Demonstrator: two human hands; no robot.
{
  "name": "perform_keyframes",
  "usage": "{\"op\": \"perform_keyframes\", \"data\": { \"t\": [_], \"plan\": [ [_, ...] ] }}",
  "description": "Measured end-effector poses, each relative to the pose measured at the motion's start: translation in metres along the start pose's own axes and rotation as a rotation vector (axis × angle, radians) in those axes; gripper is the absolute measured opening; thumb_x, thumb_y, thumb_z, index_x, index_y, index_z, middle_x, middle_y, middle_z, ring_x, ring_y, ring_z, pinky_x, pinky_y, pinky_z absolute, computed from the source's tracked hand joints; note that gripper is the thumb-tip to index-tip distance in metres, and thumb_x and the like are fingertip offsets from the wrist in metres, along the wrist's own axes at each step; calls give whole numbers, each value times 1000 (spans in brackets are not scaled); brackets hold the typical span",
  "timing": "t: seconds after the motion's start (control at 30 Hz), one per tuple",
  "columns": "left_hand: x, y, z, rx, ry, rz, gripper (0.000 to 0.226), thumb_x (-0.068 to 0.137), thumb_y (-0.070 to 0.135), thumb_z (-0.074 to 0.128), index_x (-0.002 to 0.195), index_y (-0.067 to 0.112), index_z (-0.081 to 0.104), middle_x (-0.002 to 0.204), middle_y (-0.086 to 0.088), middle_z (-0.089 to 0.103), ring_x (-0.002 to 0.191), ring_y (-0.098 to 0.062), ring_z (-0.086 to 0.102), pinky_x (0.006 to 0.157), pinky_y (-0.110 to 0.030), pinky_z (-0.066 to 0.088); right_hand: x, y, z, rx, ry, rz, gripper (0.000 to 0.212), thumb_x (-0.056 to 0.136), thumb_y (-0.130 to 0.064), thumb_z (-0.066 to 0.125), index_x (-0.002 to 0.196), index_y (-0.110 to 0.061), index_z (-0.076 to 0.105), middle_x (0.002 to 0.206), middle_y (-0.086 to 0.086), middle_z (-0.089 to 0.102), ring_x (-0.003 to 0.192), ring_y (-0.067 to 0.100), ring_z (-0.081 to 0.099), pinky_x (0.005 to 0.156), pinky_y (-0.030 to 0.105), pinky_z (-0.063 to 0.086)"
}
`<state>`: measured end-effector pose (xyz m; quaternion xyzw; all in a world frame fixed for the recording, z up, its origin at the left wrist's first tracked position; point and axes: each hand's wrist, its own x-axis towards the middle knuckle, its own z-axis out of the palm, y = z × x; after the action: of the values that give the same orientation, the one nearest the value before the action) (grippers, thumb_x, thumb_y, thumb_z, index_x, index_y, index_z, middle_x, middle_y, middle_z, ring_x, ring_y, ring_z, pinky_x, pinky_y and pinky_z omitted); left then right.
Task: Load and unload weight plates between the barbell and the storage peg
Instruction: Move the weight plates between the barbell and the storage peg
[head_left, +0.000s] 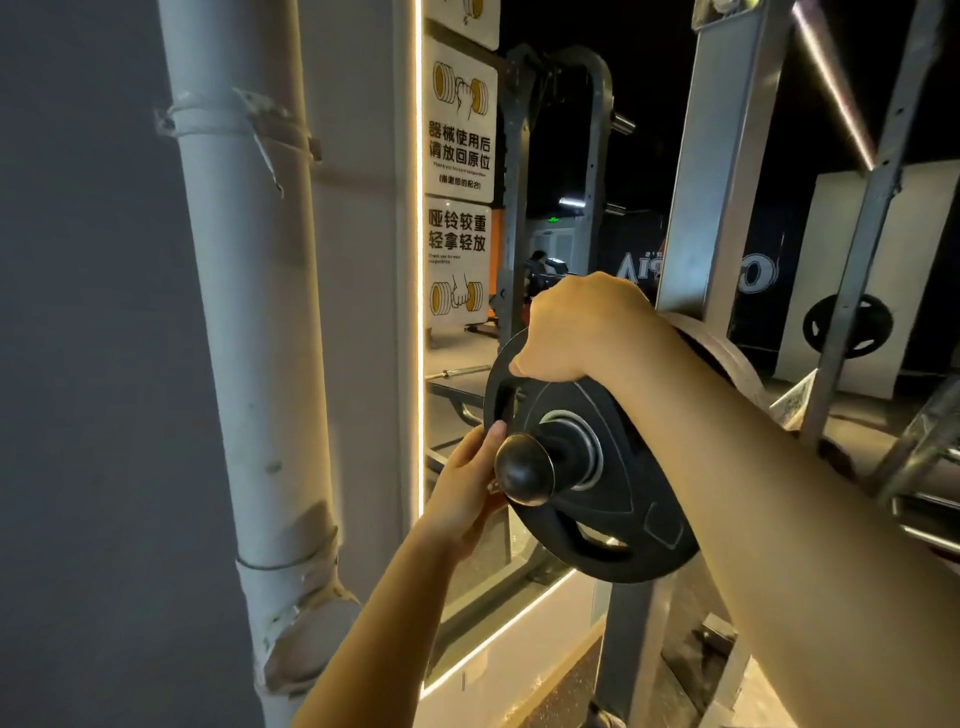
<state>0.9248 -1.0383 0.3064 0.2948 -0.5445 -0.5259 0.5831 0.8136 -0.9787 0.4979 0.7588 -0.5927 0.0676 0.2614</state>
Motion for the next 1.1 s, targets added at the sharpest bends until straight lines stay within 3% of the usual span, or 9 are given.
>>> {"op": "perform_keyframes", "data": {
  "t": [0.07,0.17,0.27,0.43,0.63,0.73,0.83,0.97,1.1],
  "plan": [
    [3,4,4,-52,-13,-33,78,82,59,59,131,0,47,124,-24,57,115,-38,56,91,-41,49,-9,3,4,-4,92,20,41,93,-45,48,117,-13,60,96,5,59,88,25,55,71,33,41],
    [3,-6,17,-189,-91,-31,67,90,63,40,123,7,58,118,-19,62,115,-36,55,105,-48,38,-24,7,10,93,214,102,42,92,-48,51,109,-11,59,80,4,48,80,24,51,65,32,38],
    [-4,-11,35,-312,-23,-55,73,88,72,36,114,11,66,112,-16,67,110,-33,60,103,-46,39,-49,10,24,225,405,202,46,92,-55,49,106,-12,55,80,2,50,75,21,53,61,29,39],
    [4,24,26,-97,138,28,82,79,74,45,126,8,58,116,-16,68,110,-30,65,103,-51,43,-99,9,58,487,669,323,47,90,-58,41,99,-14,54,76,-4,57,60,11,51,51,20,40],
    [-2,33,27,-18,189,68,79,80,72,41,119,7,62,109,-15,70,105,-29,67,103,-52,43,-108,16,60,551,618,267,50,89,-59,40,104,-14,54,85,1,65,68,16,63,59,27,55],
    [-15,21,30,-188,185,57,74,85,69,36,125,11,61,118,-13,68,111,-27,64,106,-52,40,-100,14,42,505,570,189,43,92,-57,45,104,-17,53,84,-4,62,68,11,57,56,14,41],
    [-36,4,42,-415,144,-22,74,86,71,33,128,16,60,124,-15,65,116,-31,61,100,-46,45,-78,3,19,364,472,108,43,94,-56,45,106,-15,52,78,-3,51,67,13,49,52,22,34],
    [-50,-7,57,-503,136,-73,68,71,78,48,102,23,74,103,-7,68,81,-23,65,68,-28,52,-55,-16,7,199,436,93,37,94,-45,50,110,-12,55,73,1,44,71,19,43,55,28,30],
    [-51,-4,54,-520,176,-66,68,76,75,41,105,23,74,113,-10,67,89,-24,65,74,-31,52,-60,-19,10,194,488,131,42,95,-49,47,111,-11,54,71,1,38,69,19,42,52,27,27]
  ]
}}
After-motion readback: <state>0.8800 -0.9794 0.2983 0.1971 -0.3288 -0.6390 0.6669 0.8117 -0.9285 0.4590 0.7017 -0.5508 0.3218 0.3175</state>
